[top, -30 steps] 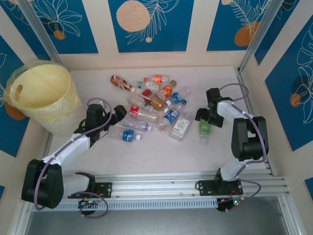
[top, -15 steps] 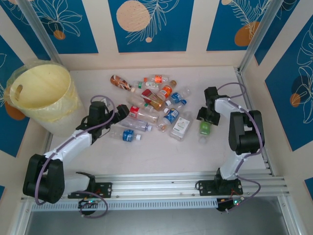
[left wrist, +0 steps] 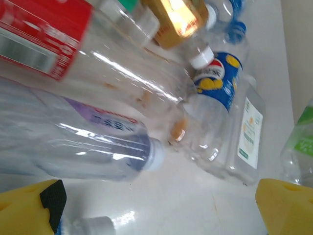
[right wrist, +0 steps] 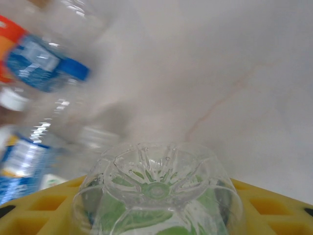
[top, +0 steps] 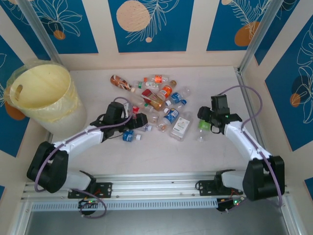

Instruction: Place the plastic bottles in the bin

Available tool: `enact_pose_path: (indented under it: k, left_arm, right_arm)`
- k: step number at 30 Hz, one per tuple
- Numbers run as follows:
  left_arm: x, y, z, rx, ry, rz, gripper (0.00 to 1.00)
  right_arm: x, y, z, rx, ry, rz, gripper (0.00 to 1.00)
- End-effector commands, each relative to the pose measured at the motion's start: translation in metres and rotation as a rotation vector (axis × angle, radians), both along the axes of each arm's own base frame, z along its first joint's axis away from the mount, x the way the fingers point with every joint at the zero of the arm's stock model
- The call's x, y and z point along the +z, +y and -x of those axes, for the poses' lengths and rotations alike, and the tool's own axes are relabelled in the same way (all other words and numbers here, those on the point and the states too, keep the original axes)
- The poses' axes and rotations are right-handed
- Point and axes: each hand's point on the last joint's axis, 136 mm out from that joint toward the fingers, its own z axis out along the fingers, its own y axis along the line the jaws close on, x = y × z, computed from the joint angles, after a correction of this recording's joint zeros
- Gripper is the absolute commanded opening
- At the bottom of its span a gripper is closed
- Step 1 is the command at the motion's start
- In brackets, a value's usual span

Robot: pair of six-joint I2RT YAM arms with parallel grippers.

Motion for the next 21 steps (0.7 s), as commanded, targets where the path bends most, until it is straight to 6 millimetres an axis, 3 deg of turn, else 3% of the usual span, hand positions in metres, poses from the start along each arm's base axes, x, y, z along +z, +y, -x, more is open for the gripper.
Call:
enact_pose_path:
  k: [1,6,12,15,21]
  left_arm:
    - [0.035,-0.042,0.009,-0.191,-0.154,0.038,1.00]
    - [0.047,-0.091,0.019,-0.360,-0.310,-0.018,1.00]
    - [0.061,-0.130,0.023,-0.496,-0.364,0.041,1.00]
    - [0.060,-0.141,0.023,-0.524,-0.369,0.015,1.00]
    - [0.051,-0.145,0.019,-0.516,-0.342,-0.003,1.00]
  right_arm:
    - [0.035,0.033,-0.005,0.044,-0.151,-0.180,0.49]
    - [0.062,0.067,0.003,0.041,-0.258,-0.369,0.49]
    - [0.071,0.106,0.005,0.098,-0.260,-0.465,0.49]
    - [0.070,0.130,0.005,0.127,-0.226,-0.524,0.49]
    - [0.063,0.158,0.002,0.146,-0.165,-0.552,0.50]
